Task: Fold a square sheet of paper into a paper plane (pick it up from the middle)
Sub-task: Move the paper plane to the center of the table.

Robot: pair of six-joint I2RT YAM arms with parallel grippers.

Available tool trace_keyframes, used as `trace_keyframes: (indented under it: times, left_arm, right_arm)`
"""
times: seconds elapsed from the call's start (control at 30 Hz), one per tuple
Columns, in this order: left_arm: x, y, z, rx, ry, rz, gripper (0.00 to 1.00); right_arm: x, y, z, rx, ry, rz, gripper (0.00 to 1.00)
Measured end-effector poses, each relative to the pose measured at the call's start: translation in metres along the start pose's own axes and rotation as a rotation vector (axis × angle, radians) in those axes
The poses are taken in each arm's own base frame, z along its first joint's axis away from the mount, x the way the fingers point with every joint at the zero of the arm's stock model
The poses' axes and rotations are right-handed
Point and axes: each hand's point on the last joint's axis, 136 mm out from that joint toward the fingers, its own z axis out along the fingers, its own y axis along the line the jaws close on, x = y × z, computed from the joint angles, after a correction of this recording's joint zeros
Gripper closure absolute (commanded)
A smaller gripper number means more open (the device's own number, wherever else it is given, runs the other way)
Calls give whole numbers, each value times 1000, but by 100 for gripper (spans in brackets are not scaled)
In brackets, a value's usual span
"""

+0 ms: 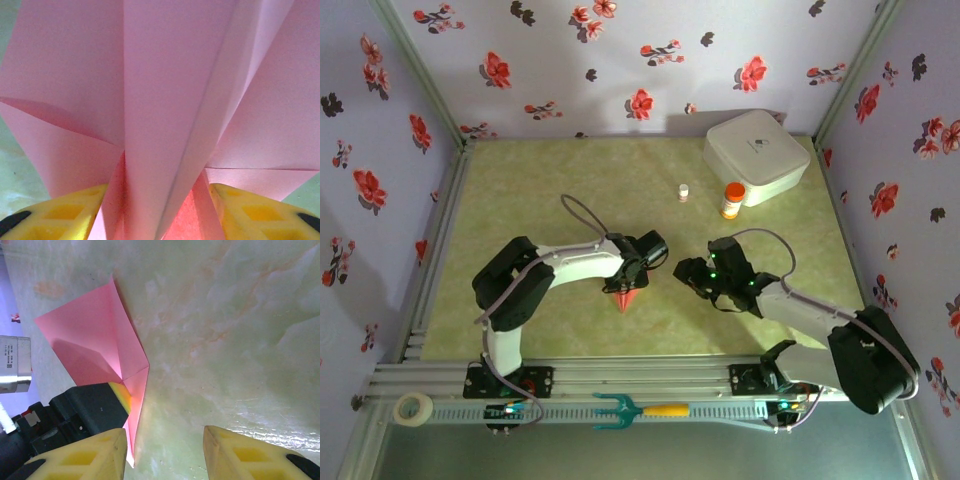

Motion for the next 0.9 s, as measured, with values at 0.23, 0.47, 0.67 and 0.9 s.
trace_keyframes:
  times: [0.23, 0.47, 0.67, 0.9]
  left_arm:
    - [2, 4, -4, -32, -6, 16, 47]
    - [-10, 4, -24, -20, -50, 10, 46]
    - [-24, 1, -60, 55, -111, -16, 45]
    - [-49, 16, -110, 135, -268, 9, 40]
  right_arm:
    - [-3, 6, -6, -22, -17, -5, 54]
    - [-6, -3, -12, 9, -24, -2, 54]
    - [-16, -4, -21, 41, -51, -19, 54]
    - [-49, 3, -56, 141, -208, -130, 47]
